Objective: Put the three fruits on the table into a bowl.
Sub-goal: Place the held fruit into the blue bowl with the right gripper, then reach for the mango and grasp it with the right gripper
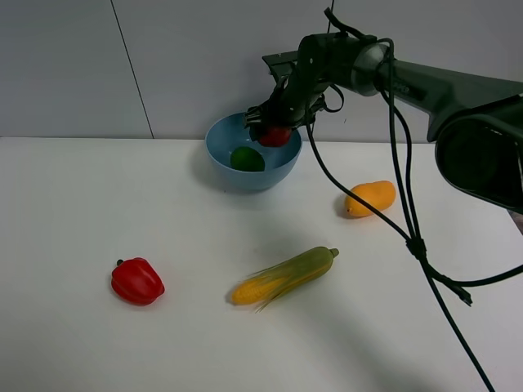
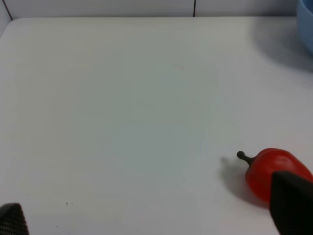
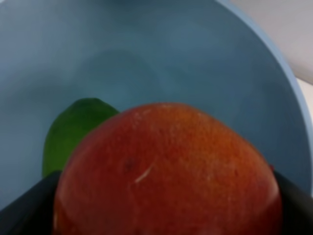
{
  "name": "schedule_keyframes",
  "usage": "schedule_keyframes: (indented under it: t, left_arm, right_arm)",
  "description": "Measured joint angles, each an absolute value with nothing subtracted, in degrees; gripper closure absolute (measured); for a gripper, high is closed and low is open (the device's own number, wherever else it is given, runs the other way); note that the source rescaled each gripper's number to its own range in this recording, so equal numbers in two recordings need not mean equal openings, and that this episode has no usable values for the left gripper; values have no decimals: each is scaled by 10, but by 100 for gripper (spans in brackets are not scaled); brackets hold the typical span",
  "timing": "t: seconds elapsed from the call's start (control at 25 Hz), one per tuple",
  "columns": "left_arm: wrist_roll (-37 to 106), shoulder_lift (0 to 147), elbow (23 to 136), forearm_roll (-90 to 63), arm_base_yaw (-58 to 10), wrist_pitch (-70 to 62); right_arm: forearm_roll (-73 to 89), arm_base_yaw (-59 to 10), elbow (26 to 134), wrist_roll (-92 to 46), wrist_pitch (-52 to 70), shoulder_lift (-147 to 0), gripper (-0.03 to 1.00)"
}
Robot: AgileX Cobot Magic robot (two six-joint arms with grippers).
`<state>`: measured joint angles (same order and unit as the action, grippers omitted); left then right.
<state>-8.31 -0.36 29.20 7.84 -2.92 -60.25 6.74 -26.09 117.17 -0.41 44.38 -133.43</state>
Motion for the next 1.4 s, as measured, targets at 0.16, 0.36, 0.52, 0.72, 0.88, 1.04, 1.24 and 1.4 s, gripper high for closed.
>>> schedule_keyframes:
  t: [0.16,0.36,0.52,0.72,0.88,1.04,1.24,1.4]
  left_arm:
    - [-83,-4,292,78,-29,-603]
    - [-83,-4,292,78,-29,-603]
    - [-83,-4,292,79,-29,-603]
    - [-83,-4,292,79,-29,-603]
    - [-83,-4,292,79,-29,-603]
    - [-83,-4,292,79,-29,-603]
    - [-83,-4,292,79,-29,-603]
    - [-83,-4,292,79,-29,-603]
  right_arm:
    - [66,-261,1172,-9,423,-1334,43]
    - [66,-261,1172,-8,417,-1334,34]
    - [56,-261,1171,-8,461,-1309,34]
    - [40,-261,1125,-11,474,-1203,34]
    - [17,-243,998,-9,451,-1094,34]
    - [0,-206,842,53,425,-998,34]
    - [0,-160,685,140,406,-929,34]
    - [5,-121,618,232,405,-927,34]
